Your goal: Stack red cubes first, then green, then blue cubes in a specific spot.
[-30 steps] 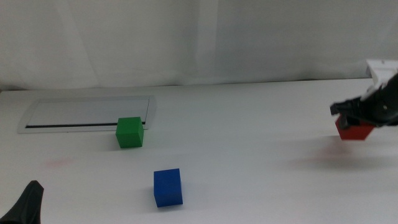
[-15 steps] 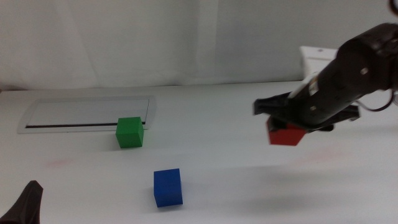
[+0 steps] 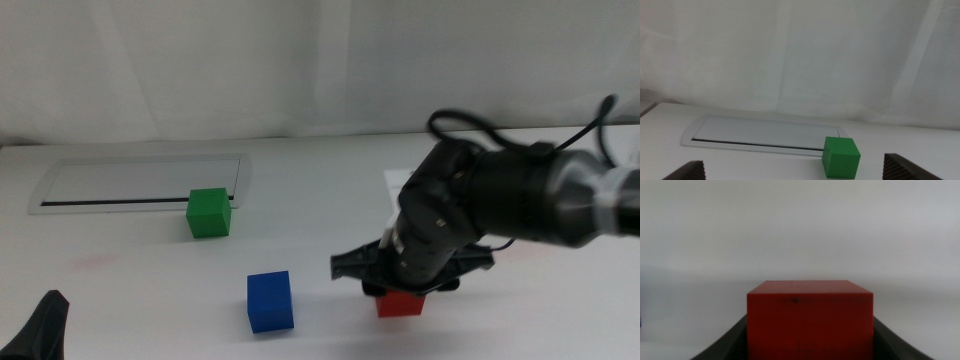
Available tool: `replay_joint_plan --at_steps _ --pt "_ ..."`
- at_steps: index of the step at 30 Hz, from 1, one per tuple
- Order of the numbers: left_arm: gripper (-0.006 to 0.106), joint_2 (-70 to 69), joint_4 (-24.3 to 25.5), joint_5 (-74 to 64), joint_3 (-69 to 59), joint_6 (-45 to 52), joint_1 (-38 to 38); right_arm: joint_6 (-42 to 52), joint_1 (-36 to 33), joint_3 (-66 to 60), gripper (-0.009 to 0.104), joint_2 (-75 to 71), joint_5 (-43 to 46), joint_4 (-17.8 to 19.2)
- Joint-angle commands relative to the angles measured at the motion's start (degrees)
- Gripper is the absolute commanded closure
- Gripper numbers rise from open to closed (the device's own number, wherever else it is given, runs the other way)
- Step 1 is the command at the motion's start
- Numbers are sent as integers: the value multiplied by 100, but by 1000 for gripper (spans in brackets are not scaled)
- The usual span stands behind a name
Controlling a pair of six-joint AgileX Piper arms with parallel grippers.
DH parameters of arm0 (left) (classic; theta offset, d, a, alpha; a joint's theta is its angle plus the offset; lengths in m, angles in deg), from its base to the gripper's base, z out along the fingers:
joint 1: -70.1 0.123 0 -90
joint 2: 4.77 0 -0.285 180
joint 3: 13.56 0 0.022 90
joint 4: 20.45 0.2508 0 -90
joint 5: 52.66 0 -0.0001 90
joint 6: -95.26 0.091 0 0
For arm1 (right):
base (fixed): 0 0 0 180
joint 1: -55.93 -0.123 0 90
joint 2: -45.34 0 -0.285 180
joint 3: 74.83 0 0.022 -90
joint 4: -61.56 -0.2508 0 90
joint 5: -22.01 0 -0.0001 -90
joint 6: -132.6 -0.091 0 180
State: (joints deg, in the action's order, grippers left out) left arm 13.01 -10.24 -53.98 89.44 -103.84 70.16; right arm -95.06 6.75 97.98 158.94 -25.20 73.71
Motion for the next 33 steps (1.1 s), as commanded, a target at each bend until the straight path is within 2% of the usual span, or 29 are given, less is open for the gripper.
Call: replay_joint_plan --at_steps 1,19,25,33 --pt "12 -15 -20 66 -226 -41 -37 -58 -61 19 98 152 121 58" --pt "12 -15 -20 66 -226 -41 -37 -222 -108 19 98 329 372 120" --pt "12 -15 -20 66 -226 -41 -37 -605 -108 19 98 367 501 522" --pt "12 -15 -20 66 -226 -41 -37 -594 -108 19 98 671 473 380"
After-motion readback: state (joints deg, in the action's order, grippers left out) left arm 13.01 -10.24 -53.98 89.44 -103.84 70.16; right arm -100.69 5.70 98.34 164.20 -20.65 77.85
